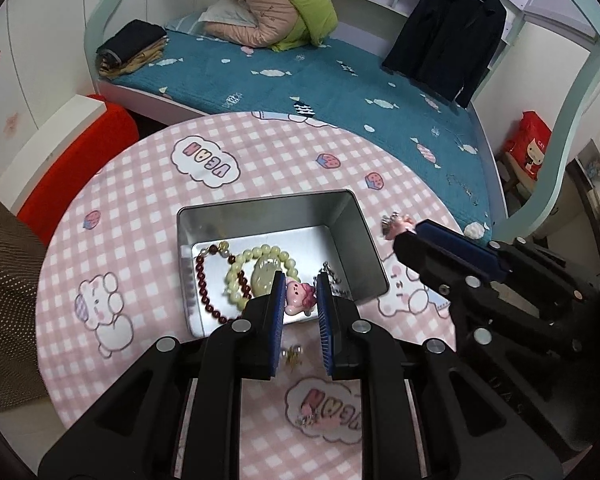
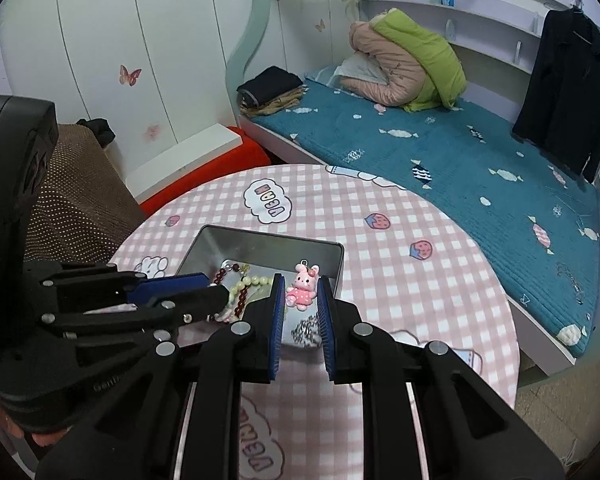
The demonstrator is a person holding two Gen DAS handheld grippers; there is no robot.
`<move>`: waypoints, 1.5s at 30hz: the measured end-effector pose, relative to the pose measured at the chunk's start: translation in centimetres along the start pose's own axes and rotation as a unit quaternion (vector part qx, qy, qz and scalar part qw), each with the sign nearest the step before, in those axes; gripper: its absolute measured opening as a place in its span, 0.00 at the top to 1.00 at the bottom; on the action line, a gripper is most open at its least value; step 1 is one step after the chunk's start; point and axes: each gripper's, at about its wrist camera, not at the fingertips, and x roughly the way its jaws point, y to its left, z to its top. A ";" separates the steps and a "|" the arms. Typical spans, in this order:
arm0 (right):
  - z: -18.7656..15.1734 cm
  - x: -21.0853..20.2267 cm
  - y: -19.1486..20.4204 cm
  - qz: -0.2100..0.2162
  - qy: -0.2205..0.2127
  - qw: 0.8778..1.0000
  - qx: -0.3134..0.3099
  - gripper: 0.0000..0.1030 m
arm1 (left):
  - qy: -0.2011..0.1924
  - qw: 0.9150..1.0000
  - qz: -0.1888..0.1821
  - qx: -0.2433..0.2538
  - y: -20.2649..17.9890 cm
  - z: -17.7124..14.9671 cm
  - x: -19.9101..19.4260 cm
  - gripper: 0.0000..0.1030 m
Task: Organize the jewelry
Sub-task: 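Carry the pink bunny charm with the right tool over the tin box, then open the right tool to drop the pink bunny charm into the box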
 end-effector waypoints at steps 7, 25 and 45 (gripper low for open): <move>1.3 2.4 -0.9 0.003 0.008 1.000 0.004 0.85 | 0.015 1.000 -0.013 -0.016 1.1 1.2 2.8 0.85; 1.1 2.3 -3.7 -0.014 0.035 0.998 0.047 0.83 | 0.022 0.999 -0.034 -0.013 0.2 3.2 7.0 0.85; -0.3 0.7 -4.8 -0.036 0.035 0.996 0.079 0.78 | 0.013 1.000 -0.011 0.010 -0.3 3.0 6.2 0.49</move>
